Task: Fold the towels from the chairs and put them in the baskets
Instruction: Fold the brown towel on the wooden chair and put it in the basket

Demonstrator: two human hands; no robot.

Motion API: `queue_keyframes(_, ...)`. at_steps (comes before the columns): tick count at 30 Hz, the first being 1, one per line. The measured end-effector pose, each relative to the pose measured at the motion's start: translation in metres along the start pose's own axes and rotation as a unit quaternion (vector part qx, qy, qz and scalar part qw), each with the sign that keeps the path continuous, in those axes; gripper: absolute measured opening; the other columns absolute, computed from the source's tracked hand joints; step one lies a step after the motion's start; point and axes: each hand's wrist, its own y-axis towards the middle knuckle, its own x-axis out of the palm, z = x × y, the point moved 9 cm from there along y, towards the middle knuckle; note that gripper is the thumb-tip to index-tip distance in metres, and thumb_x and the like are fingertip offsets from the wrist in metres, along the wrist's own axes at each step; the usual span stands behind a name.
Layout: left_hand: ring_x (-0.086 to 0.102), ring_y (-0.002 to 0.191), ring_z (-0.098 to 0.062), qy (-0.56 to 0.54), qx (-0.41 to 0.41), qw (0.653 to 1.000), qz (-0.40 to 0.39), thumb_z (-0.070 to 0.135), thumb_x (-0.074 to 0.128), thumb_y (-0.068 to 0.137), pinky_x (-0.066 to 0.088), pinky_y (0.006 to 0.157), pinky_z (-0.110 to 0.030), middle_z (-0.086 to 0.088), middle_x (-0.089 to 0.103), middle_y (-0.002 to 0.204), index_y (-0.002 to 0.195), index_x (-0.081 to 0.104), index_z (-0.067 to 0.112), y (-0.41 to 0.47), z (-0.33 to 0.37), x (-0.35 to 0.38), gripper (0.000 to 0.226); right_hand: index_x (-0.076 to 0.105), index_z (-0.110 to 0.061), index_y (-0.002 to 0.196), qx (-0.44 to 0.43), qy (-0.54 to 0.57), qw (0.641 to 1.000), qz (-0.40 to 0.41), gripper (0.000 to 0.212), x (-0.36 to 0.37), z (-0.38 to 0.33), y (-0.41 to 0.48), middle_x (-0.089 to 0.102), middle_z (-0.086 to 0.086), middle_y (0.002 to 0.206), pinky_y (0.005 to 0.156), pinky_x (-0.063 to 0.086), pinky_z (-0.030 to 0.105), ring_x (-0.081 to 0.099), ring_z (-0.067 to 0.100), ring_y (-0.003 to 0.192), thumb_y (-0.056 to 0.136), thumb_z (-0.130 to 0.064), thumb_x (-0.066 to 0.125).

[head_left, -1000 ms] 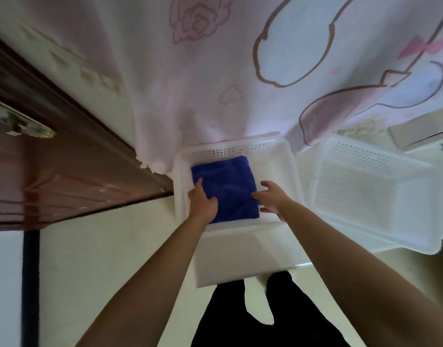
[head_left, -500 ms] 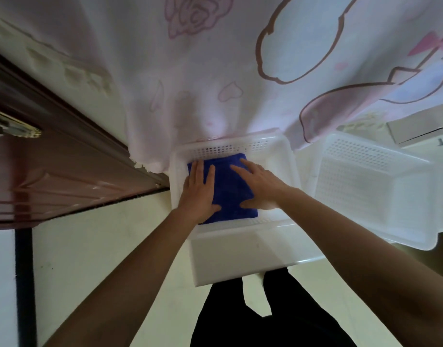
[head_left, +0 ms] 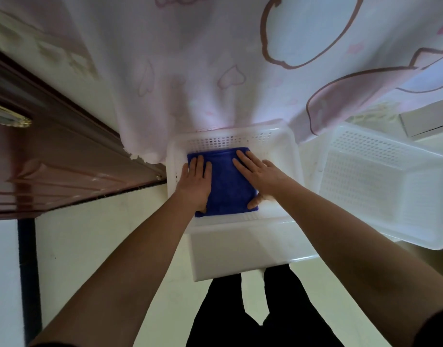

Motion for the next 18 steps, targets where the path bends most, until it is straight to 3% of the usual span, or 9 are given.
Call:
queue_keyframes(3,-0.012,0.149,-0.037,-0.050,0.012,0.999,0.004,0.038,0.086,0.065,0.002,0.123,-0.047,-0.022,-0.019,0.160,0.153,-0.017,0.006,-0.011,0.001,-0.008,0.139,-0.009,-0.017,0.159,0.009,0.021,1.000,0.006,0.133,-0.010,-0.002,-0.012,-0.017,0.013,0.165,0.120,0.026,0.045,-0.006,0.032,0.154,0.070,-0.066,0.076)
queue_keyframes(5,-0.018,0.148,-0.036,-0.078,0.022,0.997,-0.006,0.039,0.084,0.069,0.003,0.123,-0.048,-0.020,-0.028,0.157,0.152,-0.022,0.011,-0.026,0.004,-0.013,0.137,-0.006,-0.018,0.160,0.022,0.032,0.999,0.017,0.128,-0.021,-0.002,-0.024,-0.016,0.016,0.165,0.122,0.021,0.045,-0.005,0.033,0.154,0.073,-0.064,0.076)
queue_keyframes(7,-0.020,0.149,-0.031,-0.108,0.036,0.993,0.016,0.044,0.074,0.081,0.005,0.123,-0.047,-0.016,-0.030,0.158,0.153,-0.021,0.015,-0.045,0.009,-0.030,0.123,-0.001,-0.021,0.160,0.030,0.044,0.996,0.068,0.115,-0.043,0.000,-0.043,-0.014,0.013,0.166,0.124,0.016,0.046,-0.005,0.031,0.154,0.080,-0.066,0.068)
queue_keyframes(10,-0.002,0.152,-0.025,-0.125,0.045,0.978,0.163,0.050,0.045,0.099,0.013,0.123,-0.042,-0.010,-0.006,0.165,0.157,0.000,0.014,-0.080,0.013,-0.086,0.081,0.012,-0.021,0.160,0.048,0.070,0.981,0.172,0.082,-0.085,0.013,-0.079,-0.001,0.010,0.168,0.122,0.022,0.047,0.007,0.028,0.154,0.097,-0.060,0.047)
queue_keyframes(12,0.007,0.152,-0.024,-0.136,0.023,0.951,0.276,0.048,0.029,0.104,0.017,0.122,-0.041,-0.008,0.006,0.165,0.157,0.012,0.015,-0.111,0.014,-0.128,0.065,0.022,-0.020,0.158,0.064,0.067,0.964,0.248,0.068,-0.116,0.022,-0.108,0.012,0.010,0.167,0.121,0.026,0.045,0.017,0.028,0.153,0.102,-0.055,0.038)
queue_keyframes(18,0.006,0.152,-0.028,-0.104,-0.056,0.872,0.476,0.049,0.015,0.103,0.017,0.122,-0.048,-0.011,0.006,0.165,0.157,0.015,0.017,-0.189,0.034,-0.211,0.063,0.036,-0.018,0.152,0.126,0.051,0.877,0.460,0.058,-0.190,0.057,-0.200,0.026,0.013,0.163,0.118,0.027,0.047,0.028,0.033,0.149,0.104,-0.051,0.036)
